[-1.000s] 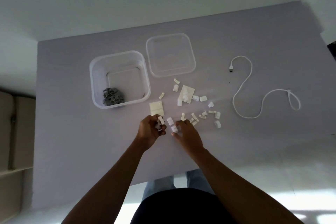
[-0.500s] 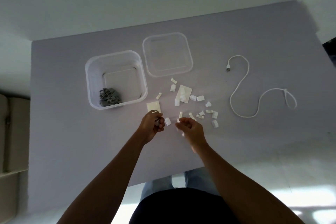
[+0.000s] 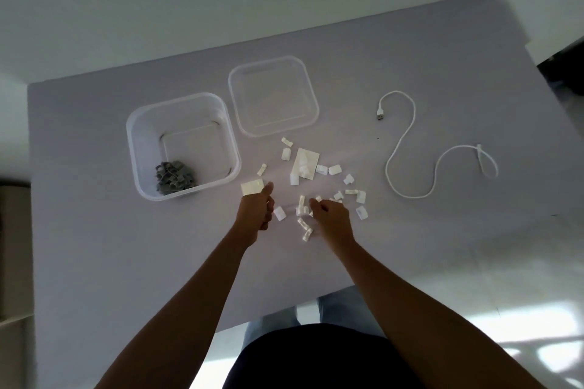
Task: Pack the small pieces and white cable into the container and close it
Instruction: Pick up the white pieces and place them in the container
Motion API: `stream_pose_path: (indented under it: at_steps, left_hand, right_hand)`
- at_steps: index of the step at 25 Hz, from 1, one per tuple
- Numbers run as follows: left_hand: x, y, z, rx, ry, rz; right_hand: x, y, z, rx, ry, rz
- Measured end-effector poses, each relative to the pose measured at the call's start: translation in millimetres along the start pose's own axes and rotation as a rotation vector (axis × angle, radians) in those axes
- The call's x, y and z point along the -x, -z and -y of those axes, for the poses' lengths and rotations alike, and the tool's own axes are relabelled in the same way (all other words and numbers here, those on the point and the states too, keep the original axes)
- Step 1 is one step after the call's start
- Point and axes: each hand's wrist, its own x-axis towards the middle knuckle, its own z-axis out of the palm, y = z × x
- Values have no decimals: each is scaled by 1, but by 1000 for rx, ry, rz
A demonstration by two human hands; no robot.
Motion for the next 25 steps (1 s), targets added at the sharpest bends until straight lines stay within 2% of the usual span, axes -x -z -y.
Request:
stream_pose_path:
  at_steps: [2,4,8,11,13,15,18,20,22,25]
  left_hand:
    - [-3,-4,4,-483,-132,-148]
    - [-3,-7,10,-921,-283,-242]
    - [-6,-15,17,-1219,-306,-271]
    - [-7,-21,15,-1295,-365,-226]
    - [-12,-23,14,-1228,-375,-177]
    - [-18,-24,11,-1007,-325,-118]
    - [-17,-18,-1,-369,-192,-27]
    - [-15,-14,-9,35,-61,73]
    - [-13,-11,-16,212,-31,187]
    - [-12,-16,-26,292,-36,325]
  right_hand:
    - [2,-5,-5,267,166,-24]
    - [5,-9,-6,322,249,-7]
    - [8,-17,-6,422,342,-41]
    - [5,-19,-11,502,376,-81]
    - [1,-17,-16,392,365,-75]
    - [0,-11,-10,68,205,-39]
    - [-6,7,4,-454,-148,26]
    - [-8,22,6,-693,-322,133]
    - [-11,34,4,-867,-360,199]
    - [-18,48,3,-1009,-251,295]
